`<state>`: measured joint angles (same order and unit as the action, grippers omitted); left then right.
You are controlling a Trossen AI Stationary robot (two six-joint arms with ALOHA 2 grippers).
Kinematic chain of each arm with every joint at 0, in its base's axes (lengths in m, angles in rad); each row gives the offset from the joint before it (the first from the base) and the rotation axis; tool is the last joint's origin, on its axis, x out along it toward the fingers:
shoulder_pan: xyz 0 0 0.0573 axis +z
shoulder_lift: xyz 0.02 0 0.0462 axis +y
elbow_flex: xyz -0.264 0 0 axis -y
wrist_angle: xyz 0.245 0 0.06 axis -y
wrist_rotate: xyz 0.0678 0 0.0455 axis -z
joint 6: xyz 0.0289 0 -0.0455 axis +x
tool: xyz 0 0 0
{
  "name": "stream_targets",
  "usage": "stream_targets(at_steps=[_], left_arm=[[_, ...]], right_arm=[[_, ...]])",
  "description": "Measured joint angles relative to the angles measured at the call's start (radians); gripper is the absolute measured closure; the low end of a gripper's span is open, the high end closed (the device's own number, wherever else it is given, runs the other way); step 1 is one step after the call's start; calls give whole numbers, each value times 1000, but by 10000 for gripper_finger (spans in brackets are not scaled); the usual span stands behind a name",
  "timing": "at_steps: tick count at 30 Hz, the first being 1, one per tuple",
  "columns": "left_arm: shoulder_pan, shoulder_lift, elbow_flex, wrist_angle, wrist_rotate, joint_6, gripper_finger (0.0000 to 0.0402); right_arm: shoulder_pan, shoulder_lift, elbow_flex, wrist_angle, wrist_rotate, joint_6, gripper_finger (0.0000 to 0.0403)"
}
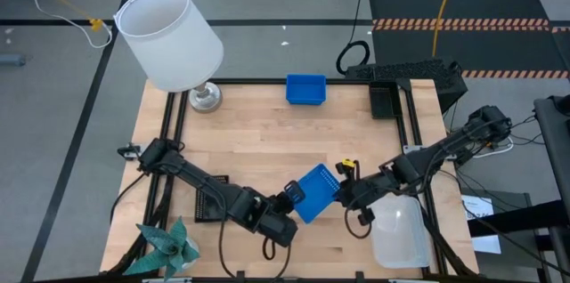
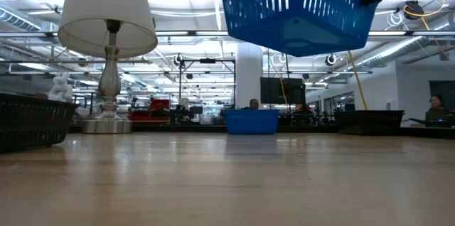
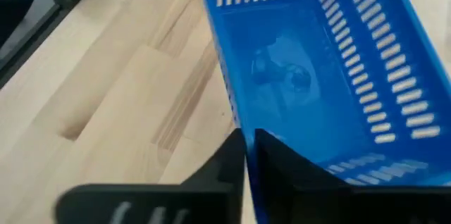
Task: Stack baskets by color
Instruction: Stack the bottom blue bin on top of the top blue bin
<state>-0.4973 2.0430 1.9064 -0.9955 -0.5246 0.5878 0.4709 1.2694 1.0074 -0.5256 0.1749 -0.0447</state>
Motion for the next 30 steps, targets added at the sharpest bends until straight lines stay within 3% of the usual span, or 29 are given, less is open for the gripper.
stream_targets(at_steps=[4,8,17,22,30], left_arm=[[16,0,0,12,-20,-136,350],[32,0,1,0,-125,-318,307],[13,-27,3,-38,-167,-417,201],[-14,-101,3,-17,-251,-508,199],[-5,-177,6,277,-486,-538,240]], right_arm=[[1,-5,1,11,9,-4,392],[-1,-6,1,2,44,7,391],[0,-18,60,-136,222,144,395],[-5,-17,61,-145,311,164,395],[-64,-12,61,-129,394,217,395]])
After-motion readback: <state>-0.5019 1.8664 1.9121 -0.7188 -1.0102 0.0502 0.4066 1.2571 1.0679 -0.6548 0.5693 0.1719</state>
